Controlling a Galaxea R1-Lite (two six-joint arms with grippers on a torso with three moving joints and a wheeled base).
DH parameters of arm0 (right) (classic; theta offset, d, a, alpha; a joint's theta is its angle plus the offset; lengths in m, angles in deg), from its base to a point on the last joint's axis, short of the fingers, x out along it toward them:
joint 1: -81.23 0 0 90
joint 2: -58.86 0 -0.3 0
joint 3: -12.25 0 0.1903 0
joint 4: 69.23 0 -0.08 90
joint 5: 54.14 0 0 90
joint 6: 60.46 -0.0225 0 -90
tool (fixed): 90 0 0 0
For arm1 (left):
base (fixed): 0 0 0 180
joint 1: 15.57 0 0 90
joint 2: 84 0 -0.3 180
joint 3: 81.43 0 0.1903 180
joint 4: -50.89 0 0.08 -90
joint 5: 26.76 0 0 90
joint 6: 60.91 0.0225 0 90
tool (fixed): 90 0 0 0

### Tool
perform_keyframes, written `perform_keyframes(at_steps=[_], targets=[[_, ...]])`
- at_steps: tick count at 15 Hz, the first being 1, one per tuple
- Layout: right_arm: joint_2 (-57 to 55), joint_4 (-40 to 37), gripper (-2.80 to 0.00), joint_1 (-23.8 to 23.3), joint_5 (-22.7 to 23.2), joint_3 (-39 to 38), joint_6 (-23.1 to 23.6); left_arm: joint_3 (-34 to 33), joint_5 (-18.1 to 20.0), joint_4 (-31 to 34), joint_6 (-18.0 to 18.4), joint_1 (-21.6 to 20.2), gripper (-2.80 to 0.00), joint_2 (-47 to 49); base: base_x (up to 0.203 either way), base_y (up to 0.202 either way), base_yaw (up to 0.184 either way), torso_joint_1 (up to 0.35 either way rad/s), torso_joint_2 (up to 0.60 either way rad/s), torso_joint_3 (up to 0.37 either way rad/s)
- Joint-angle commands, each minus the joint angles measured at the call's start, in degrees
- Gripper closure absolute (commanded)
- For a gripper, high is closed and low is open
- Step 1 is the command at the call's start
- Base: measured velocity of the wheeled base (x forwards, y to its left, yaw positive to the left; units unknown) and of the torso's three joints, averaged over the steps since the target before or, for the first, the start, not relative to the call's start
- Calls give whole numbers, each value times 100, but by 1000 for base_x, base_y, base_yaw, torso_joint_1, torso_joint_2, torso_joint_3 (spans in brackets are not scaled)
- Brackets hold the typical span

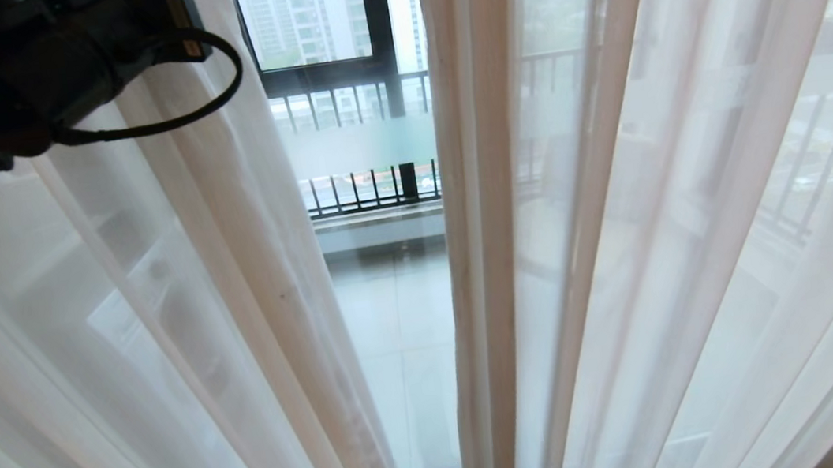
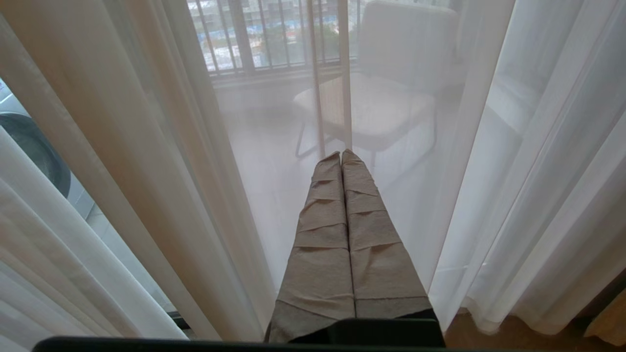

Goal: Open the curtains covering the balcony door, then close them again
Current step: Pull the inner curtains open on both sides

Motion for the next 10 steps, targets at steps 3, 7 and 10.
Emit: perform_keyframes(at_steps=[3, 7, 10], targets=[[-9, 2, 0, 0, -1, 0, -5, -459, 34, -19, -223, -880, 0, -548, 0, 0, 0, 0, 0, 0], [-9, 2, 0, 0, -1, 0, -2, -766, 40, -19, -484, -1525, 0, -759, 0, 0, 0, 0, 0, 0], [-9, 2, 0, 0, -1, 0, -2, -1069, 40, -19, -494, -1809, 0, -934, 0, 0, 0, 0, 0, 0]])
